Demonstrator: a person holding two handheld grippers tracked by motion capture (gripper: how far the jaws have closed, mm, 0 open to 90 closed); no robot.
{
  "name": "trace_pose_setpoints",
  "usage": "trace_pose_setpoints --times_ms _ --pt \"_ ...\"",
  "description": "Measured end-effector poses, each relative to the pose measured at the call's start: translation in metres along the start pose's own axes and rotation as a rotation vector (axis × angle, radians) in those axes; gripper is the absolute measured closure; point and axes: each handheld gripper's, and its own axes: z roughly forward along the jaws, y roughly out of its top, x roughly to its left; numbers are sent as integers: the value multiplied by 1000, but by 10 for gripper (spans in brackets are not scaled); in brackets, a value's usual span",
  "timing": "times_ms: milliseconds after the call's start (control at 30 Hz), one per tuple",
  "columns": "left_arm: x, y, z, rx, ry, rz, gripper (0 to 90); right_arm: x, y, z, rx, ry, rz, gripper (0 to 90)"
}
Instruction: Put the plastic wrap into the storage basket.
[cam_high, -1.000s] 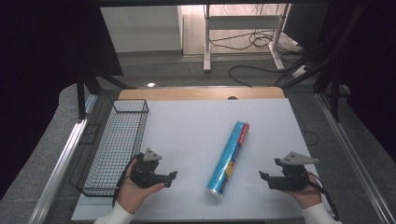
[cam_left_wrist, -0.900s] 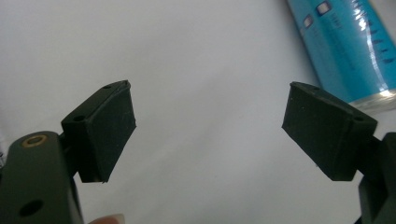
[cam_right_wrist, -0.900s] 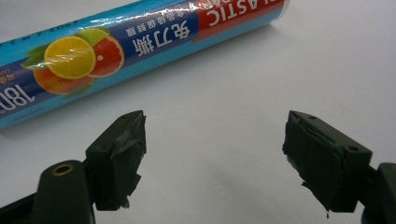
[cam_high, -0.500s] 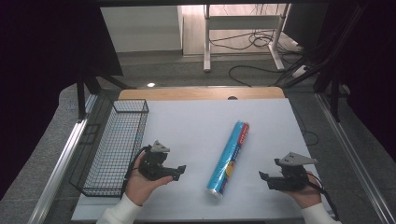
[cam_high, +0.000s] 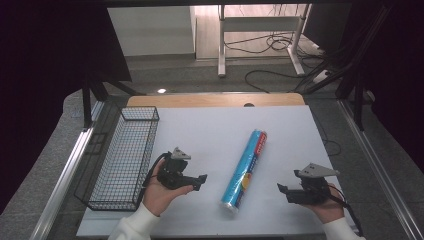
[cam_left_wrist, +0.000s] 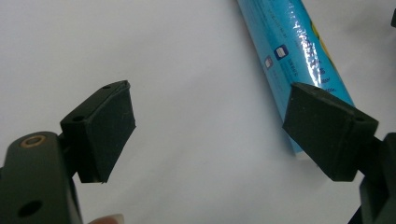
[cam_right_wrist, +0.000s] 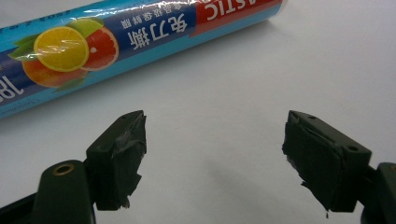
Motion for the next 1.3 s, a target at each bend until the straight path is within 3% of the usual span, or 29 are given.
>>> trace_pose_setpoints --times_ms 600,933,1300 --pt "-15 26 25 26 -37 24 166 0 -1 2 11 -17 -11 217" --pt "-22 39 35 8 -75 5 169 0 -1 2 12 -22 -18 217" --pt "-30 51 49 22 -96 -8 169 -1 -1 3 17 -24 -16 218"
